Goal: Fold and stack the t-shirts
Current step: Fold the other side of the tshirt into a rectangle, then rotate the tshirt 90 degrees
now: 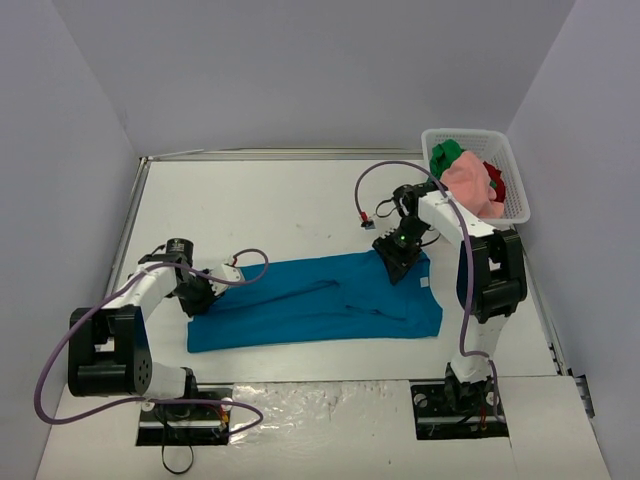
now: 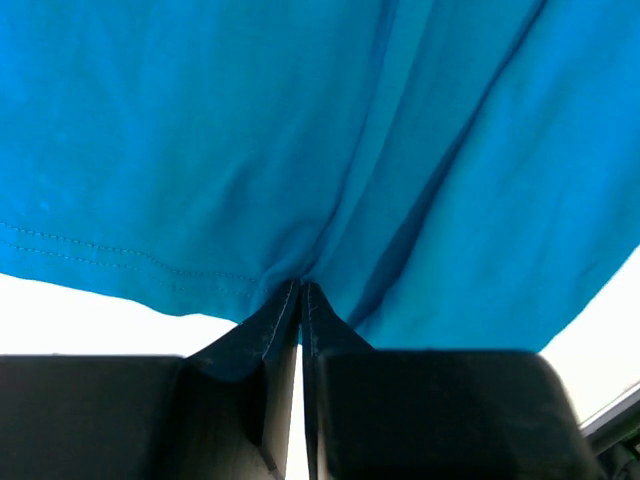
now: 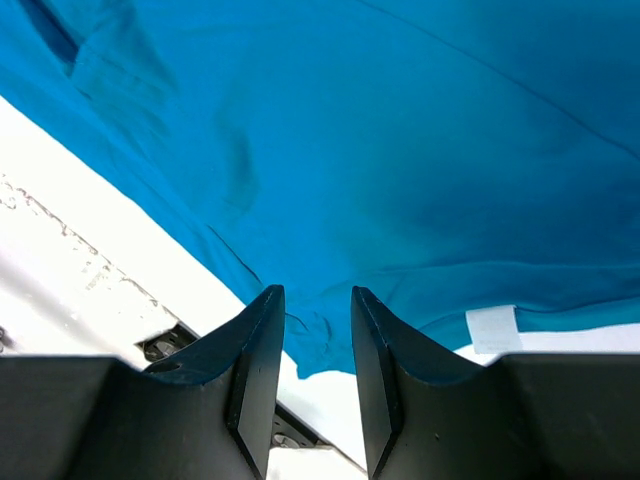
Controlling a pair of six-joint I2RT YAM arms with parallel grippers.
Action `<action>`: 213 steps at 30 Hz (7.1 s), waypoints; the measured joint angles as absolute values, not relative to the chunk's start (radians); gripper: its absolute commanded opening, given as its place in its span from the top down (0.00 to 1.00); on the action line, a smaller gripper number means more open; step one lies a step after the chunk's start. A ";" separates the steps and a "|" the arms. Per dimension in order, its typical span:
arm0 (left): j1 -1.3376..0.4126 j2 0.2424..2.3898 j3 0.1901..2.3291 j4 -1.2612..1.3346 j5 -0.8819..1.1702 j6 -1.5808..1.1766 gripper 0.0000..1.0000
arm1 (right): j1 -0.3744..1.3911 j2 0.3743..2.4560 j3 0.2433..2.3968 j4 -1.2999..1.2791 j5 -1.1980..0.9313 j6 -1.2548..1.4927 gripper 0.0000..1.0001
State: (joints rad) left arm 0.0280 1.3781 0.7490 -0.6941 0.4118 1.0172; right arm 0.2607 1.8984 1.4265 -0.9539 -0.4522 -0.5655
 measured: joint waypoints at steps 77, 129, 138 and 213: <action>0.034 1.629 0.957 -0.565 0.403 0.626 0.98 | 0.616 2.300 1.757 -1.002 -0.601 -0.562 0.94; 0.020 1.617 0.953 -0.565 0.341 0.663 0.98 | 0.243 2.504 2.118 -1.245 -0.313 -0.470 1.00; -0.193 1.600 0.953 -0.603 0.322 0.680 0.98 | 0.286 2.668 2.542 -1.060 -0.233 -0.359 1.00; -0.525 1.456 1.518 -0.667 0.304 0.296 0.92 | 0.459 2.105 1.937 -0.315 0.032 -0.399 0.23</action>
